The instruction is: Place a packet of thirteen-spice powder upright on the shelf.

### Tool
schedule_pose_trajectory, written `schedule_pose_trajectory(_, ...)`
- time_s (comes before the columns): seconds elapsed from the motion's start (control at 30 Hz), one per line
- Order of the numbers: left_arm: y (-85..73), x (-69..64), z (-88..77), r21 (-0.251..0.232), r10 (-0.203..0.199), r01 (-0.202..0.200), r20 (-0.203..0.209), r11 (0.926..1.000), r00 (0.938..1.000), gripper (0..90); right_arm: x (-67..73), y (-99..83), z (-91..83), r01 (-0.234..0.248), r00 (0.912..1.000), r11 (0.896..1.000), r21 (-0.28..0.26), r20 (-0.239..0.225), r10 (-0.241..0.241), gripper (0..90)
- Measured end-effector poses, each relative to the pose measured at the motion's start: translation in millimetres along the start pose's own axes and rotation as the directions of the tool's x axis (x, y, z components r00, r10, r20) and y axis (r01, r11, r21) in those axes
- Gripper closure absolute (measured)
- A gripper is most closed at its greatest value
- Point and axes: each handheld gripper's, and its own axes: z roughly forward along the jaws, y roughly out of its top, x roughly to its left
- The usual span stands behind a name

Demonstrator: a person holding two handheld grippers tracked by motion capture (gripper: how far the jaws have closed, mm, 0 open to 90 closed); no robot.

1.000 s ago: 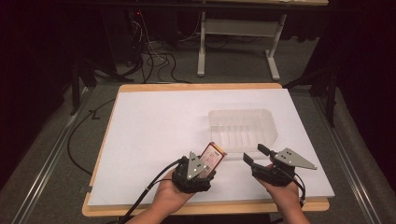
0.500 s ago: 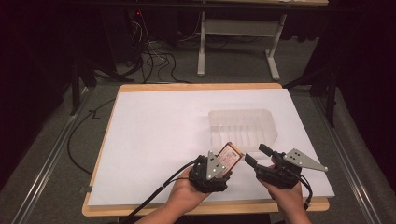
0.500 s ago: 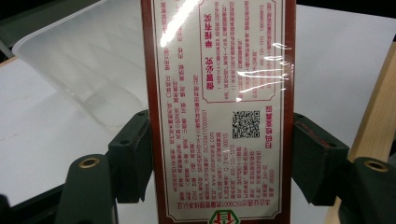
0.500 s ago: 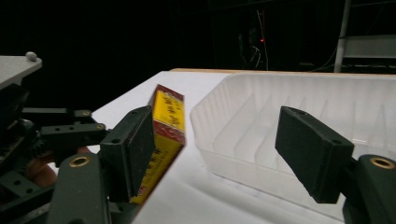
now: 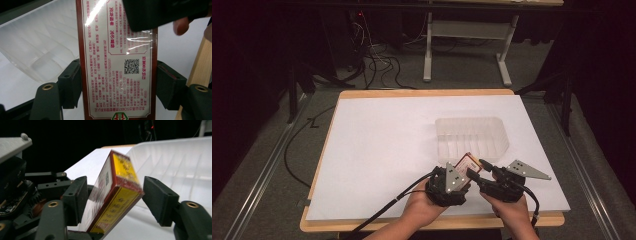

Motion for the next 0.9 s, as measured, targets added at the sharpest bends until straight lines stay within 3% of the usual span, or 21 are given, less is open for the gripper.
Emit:
schedule_pose_trajectory(0.17,-1.5,-0.7,0.7,0.001,0.011,-0.011,0.002,0.9999,0.9999,32.2,-1.7,-3.5,4.9,-0.031,0.9990,0.999,0.025,-0.032,0.032,44.5)
schedule_pose_trajectory(0.33,-2.1,-0.3,0.7,0.006,0.000,0.000,0.005,1.0000,1.0000,32.1,-1.5,-5.2,5.6,-0.038,0.9988,0.999,0.027,-0.031,0.039,56.5)
schedule_pose_trajectory(0.4,-2.4,0.7,1.1,0.017,0.002,-0.002,0.001,0.9999,1.0000,32.1,-4.4,-5.4,4.6,-0.061,0.9964,0.998,0.025,-0.057,0.063,62.9)
schedule_pose_trajectory(0.63,-4.9,2.0,2.7,0.014,-0.011,0.011,0.005,0.9998,0.9999,30.9,3.8,-4.4,4.2,-0.005,0.9990,1.000,0.014,-0.045,0.006,67.2)
schedule_pose_trajectory(0.67,-4.6,2.5,1.8,0.021,-0.014,0.014,0.008,0.9997,0.9999,28.8,6.6,-3.8,3.1,0.031,0.9992,0.999,0.009,-0.025,-0.030,68.2)
schedule_pose_trajectory(0.7,-4.4,2.7,0.8,0.020,-0.026,0.026,0.016,0.9995,0.9995,28.8,6.6,-3.8,3.1,0.031,0.9992,0.999,0.009,-0.025,-0.030,68.2)
schedule_pose_trajectory(0.73,-4.2,3.7,-0.8,0.029,-0.028,0.027,0.023,0.9992,0.9993,25.4,7.4,-3.1,0.8,0.065,0.9978,0.998,-0.001,0.016,-0.065,68.4)
schedule_pose_trajectory(0.8,-4.6,5.7,-4.0,0.037,-0.032,0.031,0.029,0.9988,0.9991,24.1,4.8,-2.7,-1.1,0.056,0.9982,0.998,-0.008,0.022,-0.056,68.4)
schedule_pose_trajectory(0.83,-4.6,9.1,-8.2,0.047,-0.034,0.033,0.032,0.9983,0.9989,23.0,0.3,-2.5,-4.4,0.061,0.9965,0.998,-0.013,0.059,-0.060,68.4)
schedule_pose_trajectory(0.9,-4.3,12.0,-11.0,0.049,-0.039,0.037,0.032,0.9981,0.9987,22.8,-1.9,-2.4,-5.7,0.059,0.9961,0.998,-0.014,0.067,-0.058,68.4)
